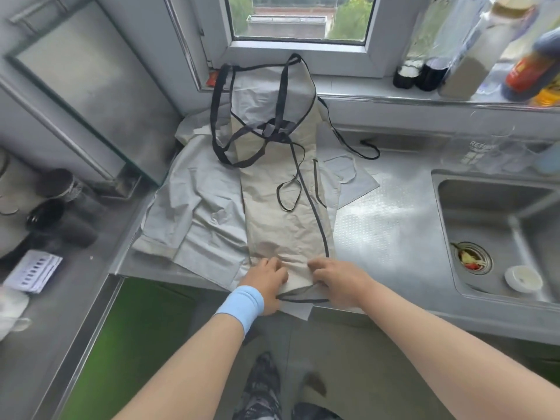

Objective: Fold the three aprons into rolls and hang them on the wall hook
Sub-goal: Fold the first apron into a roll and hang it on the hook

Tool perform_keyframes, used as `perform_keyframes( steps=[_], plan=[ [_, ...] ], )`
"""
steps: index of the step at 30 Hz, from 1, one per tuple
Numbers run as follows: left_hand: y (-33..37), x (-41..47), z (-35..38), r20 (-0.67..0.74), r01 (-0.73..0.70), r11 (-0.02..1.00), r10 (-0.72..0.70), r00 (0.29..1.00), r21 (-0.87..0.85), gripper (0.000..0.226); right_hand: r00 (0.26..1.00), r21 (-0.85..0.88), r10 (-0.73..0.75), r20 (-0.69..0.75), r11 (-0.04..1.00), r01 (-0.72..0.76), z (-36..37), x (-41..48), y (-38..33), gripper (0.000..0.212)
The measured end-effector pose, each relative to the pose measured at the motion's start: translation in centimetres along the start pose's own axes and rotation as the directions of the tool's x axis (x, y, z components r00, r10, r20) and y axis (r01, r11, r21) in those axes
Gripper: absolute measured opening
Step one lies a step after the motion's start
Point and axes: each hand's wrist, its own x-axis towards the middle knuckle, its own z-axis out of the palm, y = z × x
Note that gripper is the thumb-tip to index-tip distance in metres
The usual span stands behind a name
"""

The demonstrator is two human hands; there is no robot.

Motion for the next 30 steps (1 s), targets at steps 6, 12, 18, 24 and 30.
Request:
perform_keyframes(
  steps=[6,12,18,24,30],
  plan=[
    [0.1,-0.4,-2.7,0.009,0.086,0.994,-0.086,0.996,-0.067,0.031,0.983,0.027,0.15,-0.109,0.989,-0.148,-2.6,0.8,-0.2,0.02],
    [-0.7,-0.5,-4.5,0.013,0.26,0.898,-0.273,0.962,-0.355,0.034,0.995,-0.109,0.001,0.101,0.994,0.01,-2.9,-0.3,-0.5,0.091],
    [-0.8,-1.3,-6.2,0.115,0.251,0.834,-0.224,0.968,-0.492,0.042,0.961,0.207,0.229,-0.157,0.959,-0.194,-4.8,1.3,-0.3,0.021],
    [0.1,-1.3,-9.1,0.119,0.208,0.964,-0.191,0.974,-0.163,0.029,0.914,0.573,0.384,-0.129,0.781,-0.248,-8.4,2.6,-0.6,0.026],
    [-1.7,-0.9,-14.3,0.32,0.27,0.962,-0.243,0.916,-0.039,0.043,0.953,0.843,0.26,0.157,0.467,-0.267,-10.7,2.1,0.4,0.023]
  ],
)
